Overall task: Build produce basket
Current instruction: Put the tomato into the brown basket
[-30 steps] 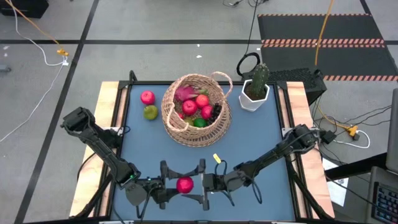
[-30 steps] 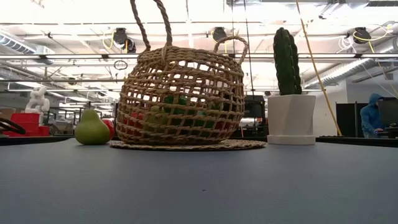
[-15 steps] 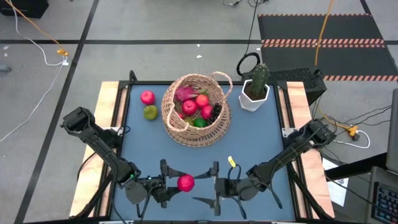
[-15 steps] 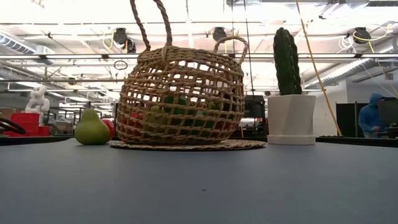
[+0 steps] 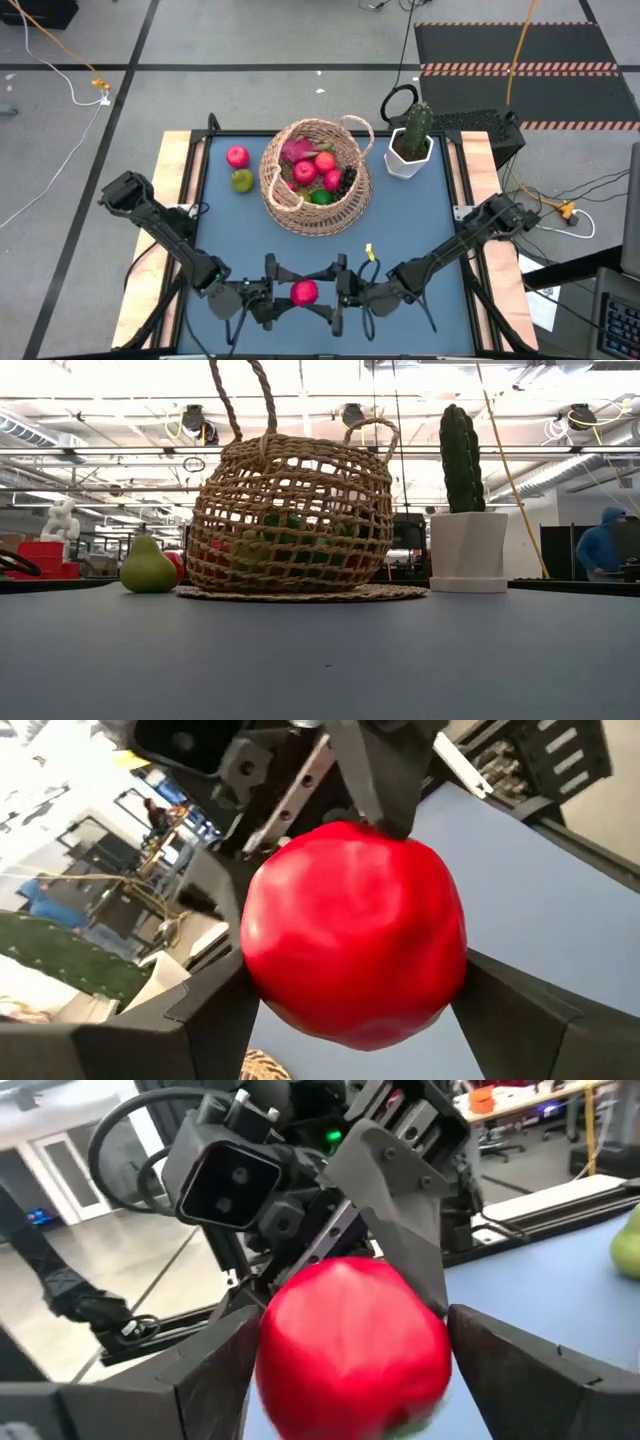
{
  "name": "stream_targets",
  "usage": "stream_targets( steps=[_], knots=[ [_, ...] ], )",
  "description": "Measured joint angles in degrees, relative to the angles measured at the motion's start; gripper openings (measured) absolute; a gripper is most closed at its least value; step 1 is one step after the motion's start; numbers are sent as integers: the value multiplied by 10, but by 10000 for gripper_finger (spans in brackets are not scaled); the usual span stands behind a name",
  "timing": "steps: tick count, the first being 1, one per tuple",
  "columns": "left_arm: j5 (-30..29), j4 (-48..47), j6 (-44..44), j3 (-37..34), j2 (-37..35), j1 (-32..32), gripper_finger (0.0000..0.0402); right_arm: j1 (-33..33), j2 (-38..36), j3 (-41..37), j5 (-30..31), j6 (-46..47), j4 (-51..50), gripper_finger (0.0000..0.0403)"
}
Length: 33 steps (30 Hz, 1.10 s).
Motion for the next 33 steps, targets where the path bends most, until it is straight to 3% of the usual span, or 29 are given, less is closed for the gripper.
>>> stream_targets(
  steps=[15,24,33],
  knots=[
    [68,14,21,-1,1,16,296,-1,-1,1,-24,33,-22,316],
    [84,10,-26,-1,1,29,297,-1,-2,1,-34,56,-42,258],
    [78,-16,-117,-1,1,21,305,-2,-1,1,-37,47,-52,255]
  ],
)
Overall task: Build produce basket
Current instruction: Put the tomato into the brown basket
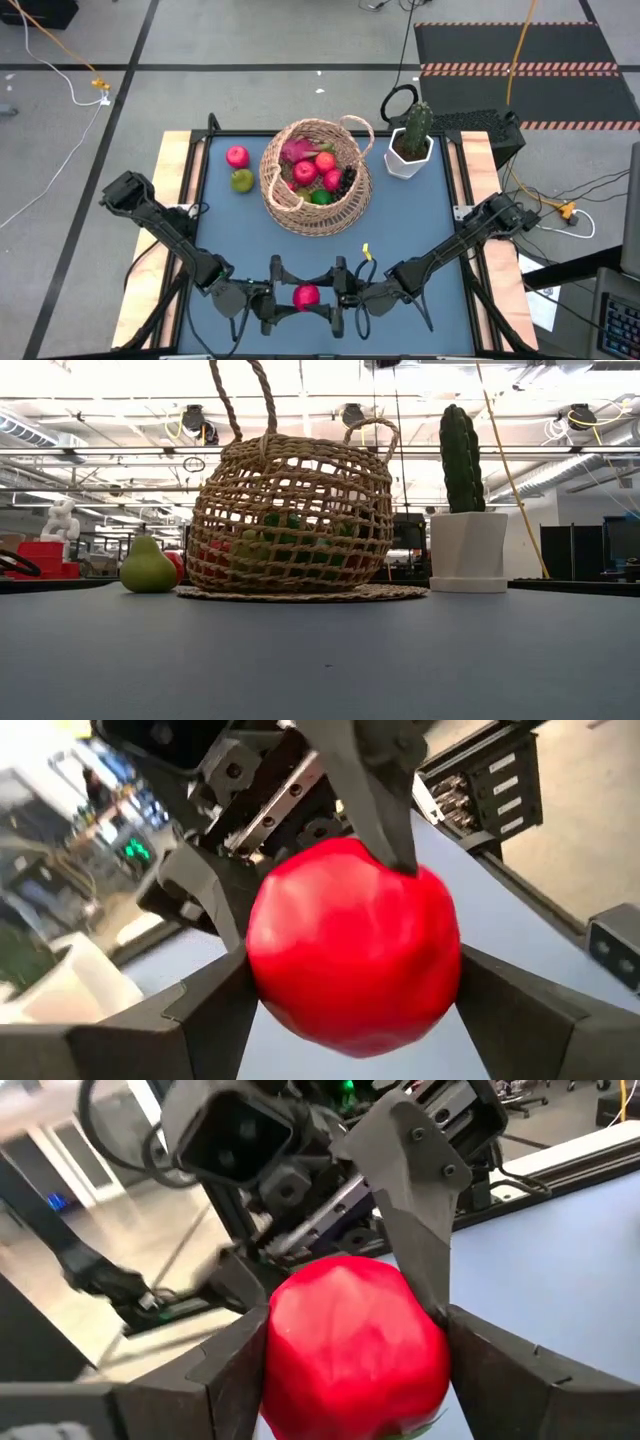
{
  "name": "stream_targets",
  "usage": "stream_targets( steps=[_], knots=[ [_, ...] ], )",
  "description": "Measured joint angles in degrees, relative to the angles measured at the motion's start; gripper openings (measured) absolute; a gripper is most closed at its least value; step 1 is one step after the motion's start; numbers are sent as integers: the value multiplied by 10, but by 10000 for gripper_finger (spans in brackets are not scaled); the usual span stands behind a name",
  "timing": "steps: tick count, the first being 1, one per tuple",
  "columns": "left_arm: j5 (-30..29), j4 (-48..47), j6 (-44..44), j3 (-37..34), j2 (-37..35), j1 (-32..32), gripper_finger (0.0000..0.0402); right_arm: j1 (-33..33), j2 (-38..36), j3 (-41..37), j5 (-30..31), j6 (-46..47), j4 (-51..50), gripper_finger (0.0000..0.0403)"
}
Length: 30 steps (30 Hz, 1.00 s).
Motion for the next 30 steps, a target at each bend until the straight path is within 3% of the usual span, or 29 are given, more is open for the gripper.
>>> stream_targets(
  steps=[6,12,16,23,30],
  knots=[
    [-49,-38,-113,2,0,-10,349,6,1,-1,6,-15,-27,255],
    [-80,-83,-170,2,-1,-15,395,10,1,-1,7,-1,-36,255],
    [-74,-126,-271,1,-1,-15,391,18,-4,-1,-3,-6,-31,255],
    [0,-226,-449,1,-1,-25,371,27,-51,-1,2,-75,-39,255],
    [2,-373,-653,1,-1,-35,370,27,-85,0,29,-129,-36,255]
  ],
)
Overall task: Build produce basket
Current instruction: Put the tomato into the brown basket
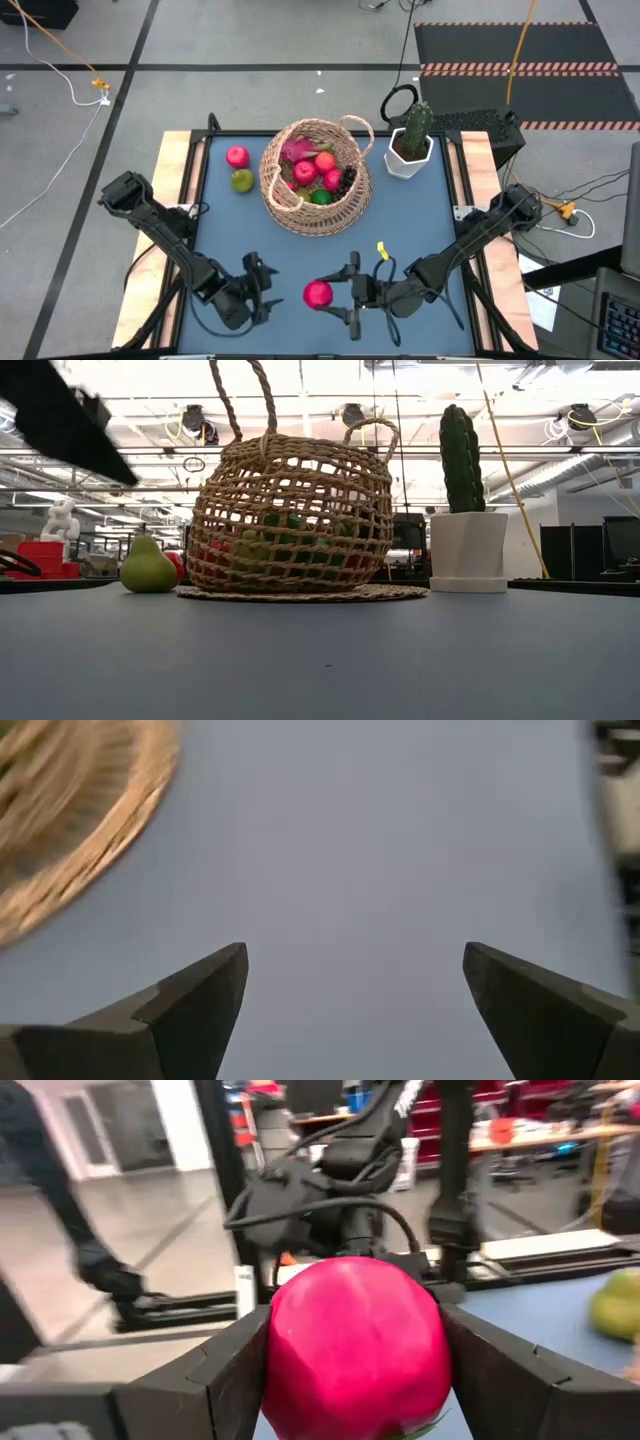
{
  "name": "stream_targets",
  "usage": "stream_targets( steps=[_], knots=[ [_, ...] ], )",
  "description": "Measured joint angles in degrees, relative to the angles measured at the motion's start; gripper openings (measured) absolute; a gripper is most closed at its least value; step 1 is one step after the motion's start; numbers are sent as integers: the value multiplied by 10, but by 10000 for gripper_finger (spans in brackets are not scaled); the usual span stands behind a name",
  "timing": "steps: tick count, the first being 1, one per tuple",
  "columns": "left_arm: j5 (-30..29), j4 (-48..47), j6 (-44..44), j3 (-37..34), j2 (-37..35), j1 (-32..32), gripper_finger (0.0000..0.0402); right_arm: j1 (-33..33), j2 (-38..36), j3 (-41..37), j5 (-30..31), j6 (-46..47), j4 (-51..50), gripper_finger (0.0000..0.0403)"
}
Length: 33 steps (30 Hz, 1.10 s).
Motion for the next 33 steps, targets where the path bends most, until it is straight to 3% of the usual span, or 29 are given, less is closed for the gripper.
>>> stream_targets(
  steps=[3,11,18,25,33],
  knots=[
    [-1,-34,-83,-21,0,6,368,3,6,0,39,-21,-5,255],
    [8,-37,-194,-117,1,7,367,-14,8,0,139,-83,-3,256],
    [1,-33,-261,-158,1,15,367,-94,8,0,140,-167,2,256],
    [-44,-28,-246,-160,1,35,367,-210,8,0,139,-329,63,256],
    [-45,-30,-205,-160,1,70,367,-300,8,-1,140,-302,4,261]
  ],
)
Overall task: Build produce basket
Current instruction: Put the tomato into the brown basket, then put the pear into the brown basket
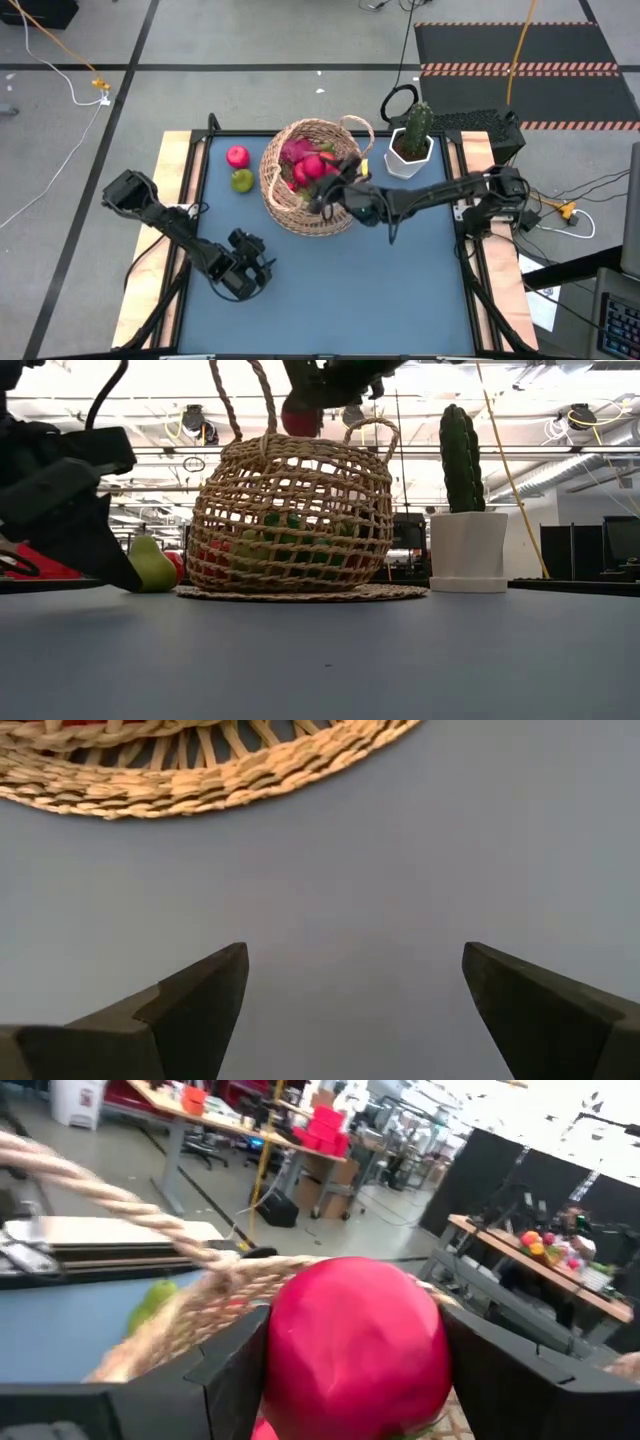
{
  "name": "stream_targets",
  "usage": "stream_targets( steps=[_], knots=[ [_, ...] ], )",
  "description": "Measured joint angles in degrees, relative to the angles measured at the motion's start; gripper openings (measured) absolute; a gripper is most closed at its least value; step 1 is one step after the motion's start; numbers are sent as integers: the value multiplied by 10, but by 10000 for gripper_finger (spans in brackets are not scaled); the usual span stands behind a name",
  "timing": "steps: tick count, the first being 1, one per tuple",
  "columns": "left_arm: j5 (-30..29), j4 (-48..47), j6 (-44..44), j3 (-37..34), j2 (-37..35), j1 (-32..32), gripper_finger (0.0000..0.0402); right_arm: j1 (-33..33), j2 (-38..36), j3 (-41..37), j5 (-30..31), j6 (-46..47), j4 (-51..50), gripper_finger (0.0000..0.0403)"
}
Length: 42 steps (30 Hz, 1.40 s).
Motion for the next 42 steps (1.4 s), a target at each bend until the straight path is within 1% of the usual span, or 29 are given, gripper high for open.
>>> stream_targets(
  steps=[3,7,15,17,19,22,23,25,29,33,34,35,36,37,38,39,40,41,42],
  knots=[
    [0,0,0,0,0,1,367,-16,0,-5,-2,1,6,273],
    [0,0,-1,0,0,1,367,-29,0,-10,-1,18,2,299],
    [1,2,-17,0,0,1,367,-25,0,-20,0,14,3,346],
    [1,13,-28,0,0,1,367,-22,0,-20,3,13,13,351],
    [1,37,-25,0,0,1,367,-13,-2,-20,16,34,30,351],
    [-3,57,17,1,0,-1,367,13,-12,-20,13,83,42,345],
    [-7,43,17,1,-3,-1,367,25,-14,-20,12,87,44,342],
    [-14,-13,-5,4,-15,-4,367,50,-14,-20,13,67,52,332],
    [-35,-137,-82,12,-58,-25,367,94,-14,-20,16,48,54,313],
    [-52,-228,-149,12,-112,-56,367,137,-14,-20,15,59,58,296],
    [-53,-244,-159,12,-122,-61,367,144,-14,-20,15,49,76,292],
    [-53,-255,-169,12,-129,-66,367,149,-13,-20,12,26,108,289],
    [-53,-266,-178,12,-135,-70,367,153,-13,-20,10,-16,148,287],
    [-54,-276,-182,12,-141,-71,367,154,-12,-18,7,-100,227,286],
    [-59,-282,-183,12,-145,-70,367,152,-10,-4,-2,-225,329,284],
    [-69,-286,-183,12,-149,-65,367,150,-11,19,-10,-370,436,282],
    [-82,-299,-183,12,-155,-57,367,146,-15,50,-8,-498,540,278],
    [-92,-313,-183,12,-161,-48,367,137,-21,88,2,-597,623,273],
    [-97,-329,-182,12,-169,-37,367,128,-33,123,18,-665,664,266]
  ],
)
